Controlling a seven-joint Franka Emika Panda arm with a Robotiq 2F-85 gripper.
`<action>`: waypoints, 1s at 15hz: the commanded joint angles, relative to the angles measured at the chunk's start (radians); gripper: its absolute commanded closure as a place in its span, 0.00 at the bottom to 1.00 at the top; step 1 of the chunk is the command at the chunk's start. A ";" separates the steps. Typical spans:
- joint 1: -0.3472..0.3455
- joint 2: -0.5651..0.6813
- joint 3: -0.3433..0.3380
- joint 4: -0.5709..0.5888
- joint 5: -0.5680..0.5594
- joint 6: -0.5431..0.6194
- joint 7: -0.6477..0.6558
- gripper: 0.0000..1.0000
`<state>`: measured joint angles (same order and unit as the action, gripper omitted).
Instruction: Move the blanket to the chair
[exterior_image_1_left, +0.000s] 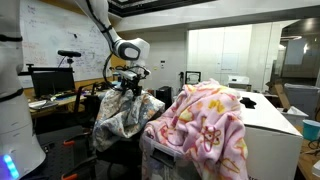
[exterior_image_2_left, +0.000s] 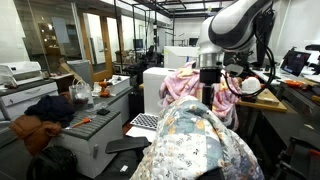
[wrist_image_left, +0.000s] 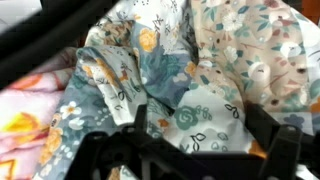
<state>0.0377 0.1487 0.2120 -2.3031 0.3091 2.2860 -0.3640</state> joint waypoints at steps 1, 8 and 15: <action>0.032 -0.054 -0.021 -0.034 0.005 0.113 0.097 0.00; 0.049 -0.059 -0.063 -0.049 -0.115 0.258 0.304 0.00; 0.041 -0.093 -0.159 -0.029 -0.325 0.261 0.670 0.00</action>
<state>0.0731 0.1062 0.0913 -2.3220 0.0571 2.5547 0.1716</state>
